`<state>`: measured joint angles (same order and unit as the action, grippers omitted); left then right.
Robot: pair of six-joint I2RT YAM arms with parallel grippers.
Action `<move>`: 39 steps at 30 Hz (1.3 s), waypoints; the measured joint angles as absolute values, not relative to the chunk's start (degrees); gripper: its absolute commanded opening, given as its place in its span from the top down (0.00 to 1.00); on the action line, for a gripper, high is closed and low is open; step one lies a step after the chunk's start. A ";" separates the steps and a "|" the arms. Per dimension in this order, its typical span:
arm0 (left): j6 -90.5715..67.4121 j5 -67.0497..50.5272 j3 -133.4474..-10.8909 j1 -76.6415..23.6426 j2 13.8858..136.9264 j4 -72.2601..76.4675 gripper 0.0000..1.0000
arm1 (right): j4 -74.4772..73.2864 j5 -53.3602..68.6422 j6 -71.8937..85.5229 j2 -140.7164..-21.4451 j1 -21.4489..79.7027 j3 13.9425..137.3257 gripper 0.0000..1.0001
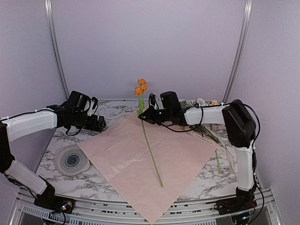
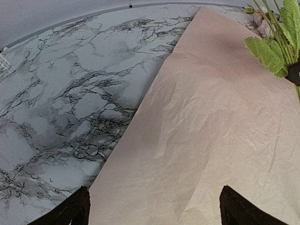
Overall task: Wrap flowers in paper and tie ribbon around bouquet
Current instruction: Place the fake flower on the flattened wrapping paper.
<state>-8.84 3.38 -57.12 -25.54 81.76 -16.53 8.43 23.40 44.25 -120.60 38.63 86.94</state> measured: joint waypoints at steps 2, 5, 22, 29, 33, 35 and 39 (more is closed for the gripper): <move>-8.86 3.18 -57.12 -25.54 81.76 -16.56 0.03 | 8.27 22.28 45.10 -123.48 38.61 88.47 1.00; -8.97 2.98 -57.12 -25.54 81.80 -16.56 0.03 | 7.99 20.38 46.00 -126.78 38.26 90.39 1.00; -8.97 2.98 -57.12 -25.54 82.61 -16.56 0.03 | 5.48 15.09 47.35 -134.96 35.42 97.01 0.58; -8.97 3.01 -57.12 -25.54 82.70 -16.58 0.03 | 2.37 15.84 41.54 -131.04 32.97 94.87 0.56; -8.97 3.01 -57.12 -25.56 82.70 -16.58 0.03 | -4.67 15.66 31.90 -120.31 30.28 91.77 0.58; -8.97 3.01 -57.12 -25.54 82.70 -16.58 0.03 | -9.26 13.08 26.26 -114.04 27.88 91.66 0.57; -8.97 3.01 -57.12 -25.56 82.70 -16.58 0.03 | -14.55 5.69 19.16 -104.71 20.18 88.16 0.43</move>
<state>-8.97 3.01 -57.12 -25.56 82.70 -16.58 -14.55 5.69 19.16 -104.71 20.18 88.16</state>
